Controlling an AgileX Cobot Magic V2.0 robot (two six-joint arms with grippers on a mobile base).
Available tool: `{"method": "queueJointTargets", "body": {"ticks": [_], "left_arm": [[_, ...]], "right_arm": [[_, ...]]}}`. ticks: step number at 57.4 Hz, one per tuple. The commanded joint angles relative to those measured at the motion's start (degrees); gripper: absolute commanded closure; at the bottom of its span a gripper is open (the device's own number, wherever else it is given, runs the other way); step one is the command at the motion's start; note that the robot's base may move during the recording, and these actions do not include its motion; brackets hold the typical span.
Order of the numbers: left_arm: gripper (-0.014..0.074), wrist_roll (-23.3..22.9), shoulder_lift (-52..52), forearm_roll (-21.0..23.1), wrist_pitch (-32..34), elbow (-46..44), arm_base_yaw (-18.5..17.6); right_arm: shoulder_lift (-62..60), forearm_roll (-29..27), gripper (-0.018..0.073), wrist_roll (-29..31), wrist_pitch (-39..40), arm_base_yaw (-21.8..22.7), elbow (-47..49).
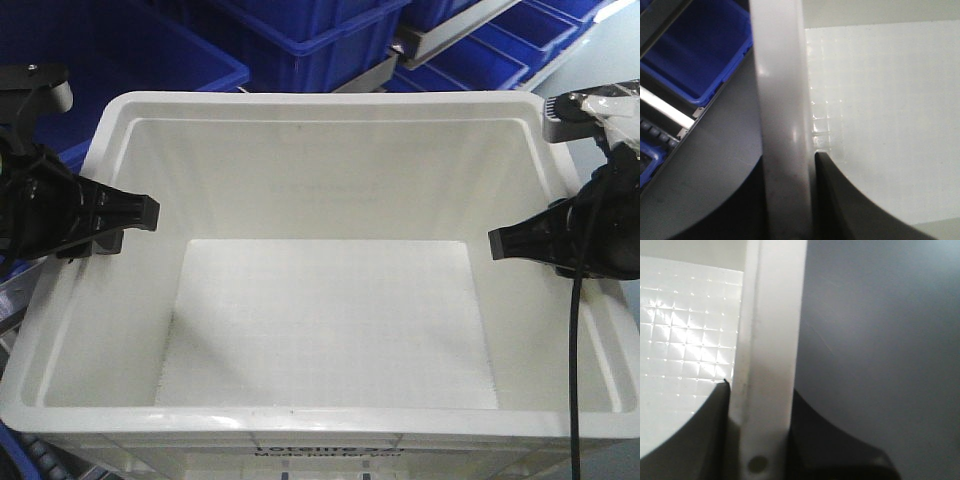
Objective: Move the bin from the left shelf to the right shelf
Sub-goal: 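Hold the tote with both grippers while the base turns away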
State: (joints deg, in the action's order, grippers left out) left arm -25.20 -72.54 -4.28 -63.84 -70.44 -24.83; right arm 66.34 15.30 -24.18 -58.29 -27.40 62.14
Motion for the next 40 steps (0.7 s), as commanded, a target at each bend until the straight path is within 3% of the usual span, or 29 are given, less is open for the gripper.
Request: {"method": "queueJointTargets", "body": {"ticks": [1,40], "left_arm": [[0.0603,0.5,2.2,0.7,5.4,-1.9,-0.4],[0.0603,0.5,2.2,0.7,5.4,-1.9,-0.4]], "right_arm": [[-1.5,2.1,0.055,1.1,6.0,0.0,2.5],[-1.5,2.1,0.055,1.1,6.0,0.0,2.5]]}}
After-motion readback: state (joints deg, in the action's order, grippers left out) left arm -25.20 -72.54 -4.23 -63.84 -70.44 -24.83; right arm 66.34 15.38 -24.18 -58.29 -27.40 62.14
